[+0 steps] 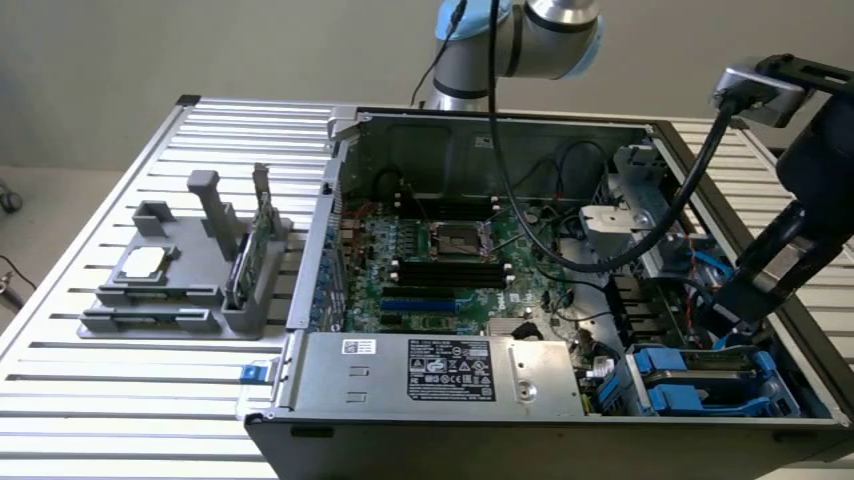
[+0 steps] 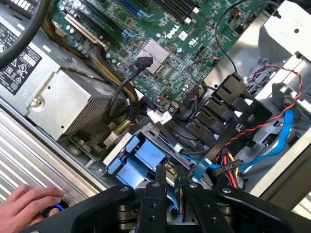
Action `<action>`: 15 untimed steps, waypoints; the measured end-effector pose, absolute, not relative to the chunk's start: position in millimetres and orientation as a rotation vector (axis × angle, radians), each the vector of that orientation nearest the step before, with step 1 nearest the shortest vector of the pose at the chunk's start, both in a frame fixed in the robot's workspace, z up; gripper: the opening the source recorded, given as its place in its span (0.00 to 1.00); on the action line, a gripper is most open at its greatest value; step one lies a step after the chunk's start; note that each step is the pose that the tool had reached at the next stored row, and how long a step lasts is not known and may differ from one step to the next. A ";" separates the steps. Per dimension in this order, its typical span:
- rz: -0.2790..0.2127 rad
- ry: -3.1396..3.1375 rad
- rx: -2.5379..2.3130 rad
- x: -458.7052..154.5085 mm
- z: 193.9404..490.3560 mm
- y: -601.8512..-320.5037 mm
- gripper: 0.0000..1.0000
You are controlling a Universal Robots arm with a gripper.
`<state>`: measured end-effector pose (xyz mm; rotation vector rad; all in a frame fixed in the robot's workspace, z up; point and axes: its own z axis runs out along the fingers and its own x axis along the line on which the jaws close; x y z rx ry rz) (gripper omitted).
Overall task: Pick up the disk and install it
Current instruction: 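Insert the first disk wire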
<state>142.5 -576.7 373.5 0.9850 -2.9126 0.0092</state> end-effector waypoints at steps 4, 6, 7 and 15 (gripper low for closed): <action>0.006 -2.944 0.886 142.5 373.5 -576.7 0.22; 0.004 -2.958 0.838 142.5 373.5 -576.7 0.22; 0.003 -2.965 0.814 142.5 373.5 -576.7 0.22; -0.003 -3.007 0.639 142.5 373.5 -576.7 0.22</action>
